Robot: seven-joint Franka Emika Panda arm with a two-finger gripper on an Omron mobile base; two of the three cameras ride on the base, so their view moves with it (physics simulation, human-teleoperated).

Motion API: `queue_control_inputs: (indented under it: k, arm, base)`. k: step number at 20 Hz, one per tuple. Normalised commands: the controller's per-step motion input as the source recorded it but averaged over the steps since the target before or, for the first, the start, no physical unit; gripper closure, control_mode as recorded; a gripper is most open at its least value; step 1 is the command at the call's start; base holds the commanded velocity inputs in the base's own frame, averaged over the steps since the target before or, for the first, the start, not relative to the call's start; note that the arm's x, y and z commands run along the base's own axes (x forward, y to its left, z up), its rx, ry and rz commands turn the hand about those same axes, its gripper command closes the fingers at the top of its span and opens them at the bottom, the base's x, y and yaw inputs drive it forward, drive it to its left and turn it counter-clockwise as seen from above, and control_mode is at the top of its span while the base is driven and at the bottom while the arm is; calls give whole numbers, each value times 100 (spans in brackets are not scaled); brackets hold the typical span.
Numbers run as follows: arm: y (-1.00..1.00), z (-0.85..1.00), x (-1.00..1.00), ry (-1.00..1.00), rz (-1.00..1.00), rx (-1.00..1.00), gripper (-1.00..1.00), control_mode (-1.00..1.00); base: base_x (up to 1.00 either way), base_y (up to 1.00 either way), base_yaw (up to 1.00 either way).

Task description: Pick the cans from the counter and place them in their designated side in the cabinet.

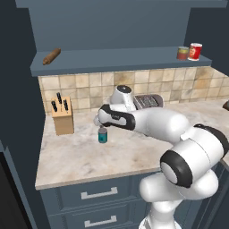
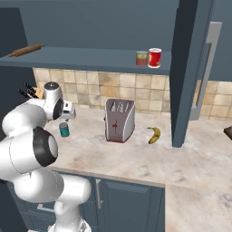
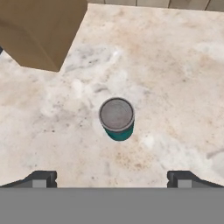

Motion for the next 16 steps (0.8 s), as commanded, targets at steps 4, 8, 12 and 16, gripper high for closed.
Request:
queue_control_inputs:
  k: [4, 8, 12, 16]
  arm:
    - [0, -8, 2, 0, 0, -1, -100, -100]
    - [0, -14, 7, 1, 0, -1, -100, -100]
    - [1, -11, 8, 4, 0, -1, -100, -100]
    - [1, -7, 6, 1, 0, 0, -100, -100]
  base:
    - [0, 0, 0]
    - [0, 0, 0]
    - [0, 0, 0]
    - [0, 0, 0]
